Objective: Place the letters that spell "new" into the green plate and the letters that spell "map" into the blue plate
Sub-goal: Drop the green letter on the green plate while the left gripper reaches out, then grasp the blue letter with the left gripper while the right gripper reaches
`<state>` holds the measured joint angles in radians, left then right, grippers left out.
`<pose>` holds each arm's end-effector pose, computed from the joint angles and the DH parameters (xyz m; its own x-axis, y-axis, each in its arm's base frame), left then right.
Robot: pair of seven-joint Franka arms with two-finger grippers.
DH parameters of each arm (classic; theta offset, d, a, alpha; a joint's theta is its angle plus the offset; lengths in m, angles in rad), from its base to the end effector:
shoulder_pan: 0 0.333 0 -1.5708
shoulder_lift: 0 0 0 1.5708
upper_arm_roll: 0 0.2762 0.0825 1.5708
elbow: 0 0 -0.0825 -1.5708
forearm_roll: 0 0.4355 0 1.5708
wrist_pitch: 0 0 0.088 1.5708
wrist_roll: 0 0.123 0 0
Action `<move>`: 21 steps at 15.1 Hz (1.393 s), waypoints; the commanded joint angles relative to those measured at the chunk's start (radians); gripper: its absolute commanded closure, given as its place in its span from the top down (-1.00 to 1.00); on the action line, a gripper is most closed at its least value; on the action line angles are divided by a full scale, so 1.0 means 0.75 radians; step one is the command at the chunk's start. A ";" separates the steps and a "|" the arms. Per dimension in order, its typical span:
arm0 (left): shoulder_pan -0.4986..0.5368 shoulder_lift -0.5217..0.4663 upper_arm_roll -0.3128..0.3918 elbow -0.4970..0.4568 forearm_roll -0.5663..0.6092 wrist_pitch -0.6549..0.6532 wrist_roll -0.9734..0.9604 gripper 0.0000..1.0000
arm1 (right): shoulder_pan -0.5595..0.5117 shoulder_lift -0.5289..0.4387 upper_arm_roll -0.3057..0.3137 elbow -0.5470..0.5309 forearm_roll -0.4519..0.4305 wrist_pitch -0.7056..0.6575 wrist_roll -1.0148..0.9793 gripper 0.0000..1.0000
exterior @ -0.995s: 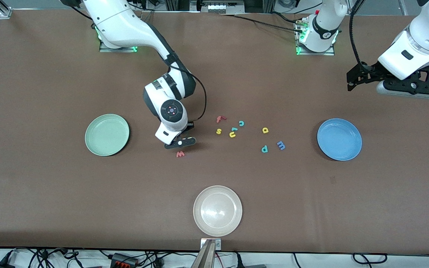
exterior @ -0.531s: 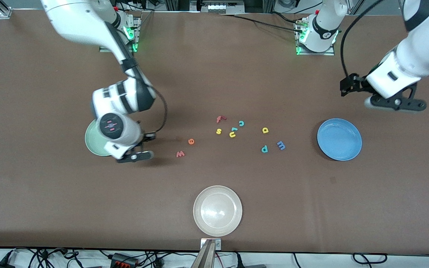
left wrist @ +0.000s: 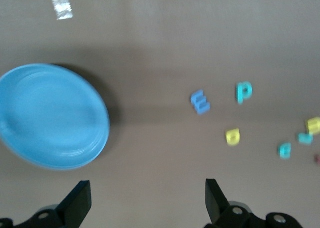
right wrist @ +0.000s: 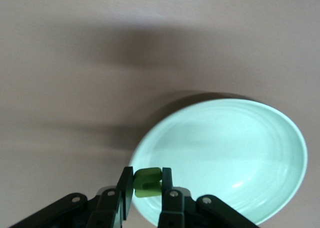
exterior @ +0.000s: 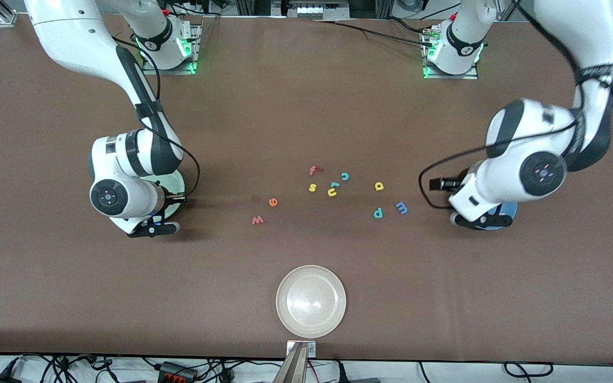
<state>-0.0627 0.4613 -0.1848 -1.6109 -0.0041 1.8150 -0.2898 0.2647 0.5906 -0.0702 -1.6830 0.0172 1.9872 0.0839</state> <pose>0.6539 -0.1578 0.2701 0.9641 0.0491 -0.2611 0.0539 -0.9985 0.0112 0.6450 0.1293 0.1559 0.9558 0.0962 -0.2778 0.1143 -0.9922 0.0494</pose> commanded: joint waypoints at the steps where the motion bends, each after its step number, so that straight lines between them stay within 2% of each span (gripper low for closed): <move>1: -0.006 0.123 -0.001 0.062 0.020 0.081 -0.104 1.00 | -0.107 -0.023 0.012 -0.047 0.000 0.005 -0.130 -0.80; 5: -0.033 0.235 0.005 0.058 0.020 0.204 -0.190 1.00 | -0.171 -0.027 0.012 -0.145 0.002 0.046 -0.190 -0.77; 8: -0.035 0.285 0.005 0.056 0.020 0.267 -0.213 1.00 | -0.167 -0.029 0.012 -0.290 0.002 0.236 -0.190 -0.75; 10: -0.047 0.311 0.009 0.055 0.022 0.282 -0.229 1.00 | -0.167 -0.029 0.012 -0.313 0.002 0.273 -0.190 -0.70; 11: -0.047 0.334 0.011 0.055 0.024 0.298 -0.229 1.00 | -0.165 -0.029 0.012 -0.313 0.002 0.273 -0.185 -0.51; 12: -0.045 0.346 0.011 0.049 0.036 0.331 -0.229 1.00 | -0.165 -0.031 0.012 -0.309 0.006 0.269 -0.165 0.51; 13: -0.047 0.354 0.013 0.037 0.040 0.347 -0.231 1.00 | -0.169 -0.051 0.012 -0.305 0.006 0.261 -0.153 1.00; 17: -0.061 0.369 0.013 0.037 0.040 0.398 -0.388 1.00 | -0.161 -0.174 0.030 -0.264 0.018 0.155 -0.142 1.00; 21: -0.108 0.387 0.001 -0.010 0.040 0.452 -0.591 1.00 | -0.057 -0.151 0.036 -0.109 0.026 0.203 -0.145 1.00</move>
<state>-0.1166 0.7406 -0.1828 -1.6019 0.0016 2.1319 -0.6531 0.1753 0.4642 -0.0460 -1.8222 0.0208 2.1325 -0.0380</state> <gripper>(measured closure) 0.000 0.000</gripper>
